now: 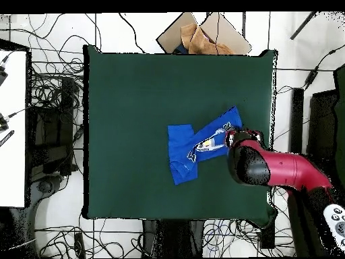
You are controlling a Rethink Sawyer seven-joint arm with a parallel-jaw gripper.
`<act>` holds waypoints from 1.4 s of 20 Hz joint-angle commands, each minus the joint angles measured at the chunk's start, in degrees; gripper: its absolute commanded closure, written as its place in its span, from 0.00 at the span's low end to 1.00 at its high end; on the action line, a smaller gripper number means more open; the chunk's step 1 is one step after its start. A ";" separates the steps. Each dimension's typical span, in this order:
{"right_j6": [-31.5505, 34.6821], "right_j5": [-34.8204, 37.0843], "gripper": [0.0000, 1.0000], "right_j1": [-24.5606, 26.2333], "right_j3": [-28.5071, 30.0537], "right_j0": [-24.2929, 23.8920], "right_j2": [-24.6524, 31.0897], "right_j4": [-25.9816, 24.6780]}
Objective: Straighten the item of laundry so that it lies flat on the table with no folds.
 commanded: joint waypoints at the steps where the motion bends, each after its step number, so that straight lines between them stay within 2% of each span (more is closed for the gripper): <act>1: 1.04 -3.41 1.00 1.89 9.50 -2.26 -1.07 -6.20; 7: -4.06 -0.48 1.00 4.85 11.74 -6.11 -0.90 -12.02; 11: -6.24 2.56 1.00 5.19 12.76 -8.70 1.06 -13.71; 14: -4.80 2.29 1.00 6.25 12.67 -9.37 0.42 -15.17; 20: -1.42 1.59 1.00 4.11 14.75 -9.22 0.56 -15.06; 21: -1.49 2.02 0.00 3.81 15.26 -9.68 1.60 -14.33; 23: -0.05 2.90 0.00 3.24 15.67 -9.23 1.69 -12.26; 26: 3.12 6.65 0.00 -5.44 20.35 -7.15 4.80 -3.73; 28: 4.99 9.37 0.00 -10.93 21.20 -4.11 4.78 0.94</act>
